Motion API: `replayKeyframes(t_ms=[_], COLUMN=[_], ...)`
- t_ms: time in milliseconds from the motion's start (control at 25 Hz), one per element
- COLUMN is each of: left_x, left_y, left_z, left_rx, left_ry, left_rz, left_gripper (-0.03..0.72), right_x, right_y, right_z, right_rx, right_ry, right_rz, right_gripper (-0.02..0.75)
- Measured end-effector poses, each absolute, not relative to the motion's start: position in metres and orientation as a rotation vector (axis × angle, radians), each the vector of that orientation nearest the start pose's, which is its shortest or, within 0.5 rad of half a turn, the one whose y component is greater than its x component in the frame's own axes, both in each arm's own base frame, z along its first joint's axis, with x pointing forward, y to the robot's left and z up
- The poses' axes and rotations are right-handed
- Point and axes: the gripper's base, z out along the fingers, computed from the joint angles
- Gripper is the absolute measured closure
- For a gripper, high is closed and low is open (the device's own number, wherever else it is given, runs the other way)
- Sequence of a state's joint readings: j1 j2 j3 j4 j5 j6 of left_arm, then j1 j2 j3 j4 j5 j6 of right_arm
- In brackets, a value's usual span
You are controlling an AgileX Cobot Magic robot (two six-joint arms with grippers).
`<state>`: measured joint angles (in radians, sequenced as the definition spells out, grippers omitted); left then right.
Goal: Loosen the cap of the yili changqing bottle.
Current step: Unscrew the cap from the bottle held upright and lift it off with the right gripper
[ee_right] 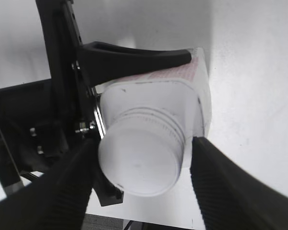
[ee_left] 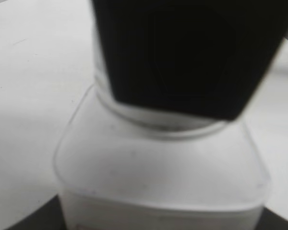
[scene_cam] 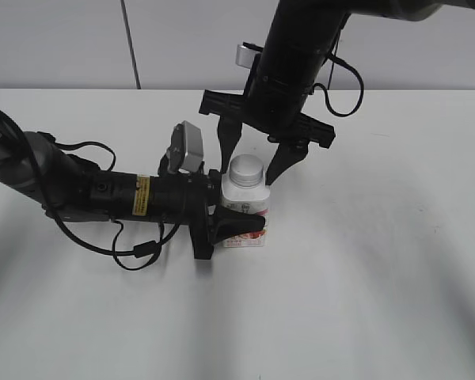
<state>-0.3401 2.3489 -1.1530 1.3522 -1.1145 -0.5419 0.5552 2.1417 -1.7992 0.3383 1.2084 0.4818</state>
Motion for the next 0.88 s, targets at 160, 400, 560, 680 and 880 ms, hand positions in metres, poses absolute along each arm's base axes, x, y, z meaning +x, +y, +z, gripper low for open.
replayKeyframes(t_ms=[160,400,560,680,880], left_x=[0.3420,0.3420,0.3420,0.3420,0.3419], left_y=[-0.2056,-0.2056,-0.2056,-0.2056,-0.2055], left_z=[0.0543,0.0543,0.0543,0.0543,0.0542], left_rx=[1.342,1.342,1.342,1.342,1.345], left_ry=[1.525,1.525,1.525,1.525,1.525], left_rz=[-1.049,-1.049,-1.049,-1.049,-1.049], left_gripper=[0.321,0.321,0.321,0.321,0.321], right_x=[0.3626,0.3626,0.3626,0.3627,0.3628], right_y=[0.2579,0.2578,0.2578,0.2576,0.2574], right_z=[0.2118,0.2118,0.2118,0.2117,0.2116], right_rx=[0.045,0.042,0.010,-0.107,-0.551], right_ry=[3.164,3.164,3.160,3.146,3.050], right_rz=[0.527,0.525,0.526,0.524,0.517], right_gripper=[0.268,0.336,0.336,0.337,0.337])
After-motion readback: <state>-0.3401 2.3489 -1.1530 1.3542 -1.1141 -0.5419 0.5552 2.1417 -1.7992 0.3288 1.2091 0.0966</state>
